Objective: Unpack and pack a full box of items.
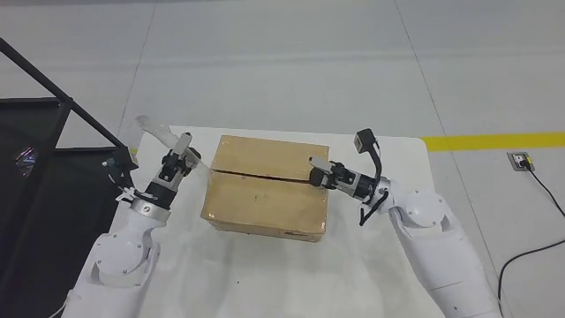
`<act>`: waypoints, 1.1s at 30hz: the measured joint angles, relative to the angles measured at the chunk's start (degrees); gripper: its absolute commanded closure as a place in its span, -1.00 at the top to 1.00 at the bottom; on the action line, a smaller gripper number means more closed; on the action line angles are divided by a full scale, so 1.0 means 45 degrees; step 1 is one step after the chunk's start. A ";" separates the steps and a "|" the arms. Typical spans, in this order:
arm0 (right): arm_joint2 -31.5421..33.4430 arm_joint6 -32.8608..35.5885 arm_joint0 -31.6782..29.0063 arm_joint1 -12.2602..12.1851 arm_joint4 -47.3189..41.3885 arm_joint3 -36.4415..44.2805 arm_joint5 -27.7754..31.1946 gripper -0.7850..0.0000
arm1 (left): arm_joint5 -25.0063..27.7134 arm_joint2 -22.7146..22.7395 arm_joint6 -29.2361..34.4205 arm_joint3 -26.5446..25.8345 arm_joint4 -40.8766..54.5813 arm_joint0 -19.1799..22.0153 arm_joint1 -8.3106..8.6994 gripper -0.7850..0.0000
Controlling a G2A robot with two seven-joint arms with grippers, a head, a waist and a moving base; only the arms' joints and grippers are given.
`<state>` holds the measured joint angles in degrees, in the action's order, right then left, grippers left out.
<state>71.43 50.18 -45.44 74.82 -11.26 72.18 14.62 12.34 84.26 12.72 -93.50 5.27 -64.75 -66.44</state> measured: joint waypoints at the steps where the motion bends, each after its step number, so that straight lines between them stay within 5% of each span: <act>1: 0.0057 -0.0041 -0.0082 -0.0018 -0.0030 0.0082 0.0045 1.00 | -0.0050 -0.0067 0.0010 -0.0048 -0.0082 0.0020 -0.0009 1.00; 33: 0.0554 0.0073 -0.0838 -0.0424 -0.0425 0.0492 0.0165 1.00 | -0.0870 -0.2503 -0.0334 0.0638 -0.1657 0.1345 -0.0552 1.00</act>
<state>73.93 50.52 -49.22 72.91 -13.17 74.39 15.36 8.43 73.00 11.22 -90.63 -2.18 -58.70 -68.92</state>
